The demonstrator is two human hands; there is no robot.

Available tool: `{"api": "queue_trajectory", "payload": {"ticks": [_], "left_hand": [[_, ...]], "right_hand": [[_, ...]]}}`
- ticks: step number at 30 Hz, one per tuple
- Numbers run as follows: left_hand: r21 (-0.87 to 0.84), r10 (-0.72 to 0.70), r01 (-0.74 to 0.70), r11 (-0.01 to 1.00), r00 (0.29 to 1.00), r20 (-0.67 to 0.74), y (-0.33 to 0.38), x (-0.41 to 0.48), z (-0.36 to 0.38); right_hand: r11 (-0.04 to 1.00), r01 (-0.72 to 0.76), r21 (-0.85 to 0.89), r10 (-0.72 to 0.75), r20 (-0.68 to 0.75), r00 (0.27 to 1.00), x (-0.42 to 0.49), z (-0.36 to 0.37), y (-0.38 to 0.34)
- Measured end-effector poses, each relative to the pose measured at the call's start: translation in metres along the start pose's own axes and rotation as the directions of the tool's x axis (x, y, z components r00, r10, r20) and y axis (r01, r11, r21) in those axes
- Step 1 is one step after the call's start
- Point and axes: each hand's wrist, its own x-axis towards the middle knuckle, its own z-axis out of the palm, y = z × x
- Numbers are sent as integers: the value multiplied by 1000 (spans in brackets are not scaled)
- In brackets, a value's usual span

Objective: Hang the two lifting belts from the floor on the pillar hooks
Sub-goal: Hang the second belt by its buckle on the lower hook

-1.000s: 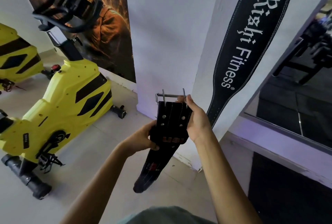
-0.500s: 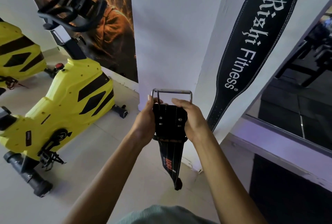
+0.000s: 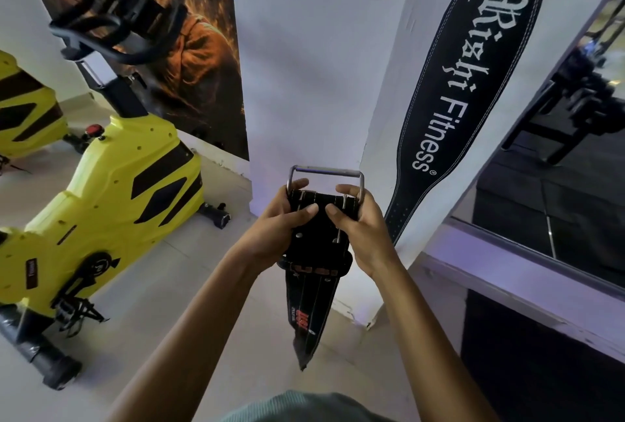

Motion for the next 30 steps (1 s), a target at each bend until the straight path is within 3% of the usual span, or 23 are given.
{"api": "queue_trajectory", "payload": {"ticks": [3, 7, 12, 21, 30], "left_hand": [[20, 82, -81, 997, 994, -66, 4, 5, 2], [-23, 81, -85, 996, 985, -152, 13, 11, 4], [191, 279, -229, 954, 912, -299, 23, 17, 25], [258, 416, -353, 899, 873, -254, 116, 79, 80], [250, 618, -586, 771, 783, -68, 220, 140, 137]], "right_hand": [[998, 65, 12, -64, -80, 995, 3, 4, -2], [992, 127, 25, -122, -146, 982, 5, 13, -2], [969, 245, 32, -231, -230, 945, 6, 9, -13], [857, 476, -198, -516, -350, 782, 49, -27, -106], [732, 536, -421, -678, -364, 639, 80, -83, -236]]}}
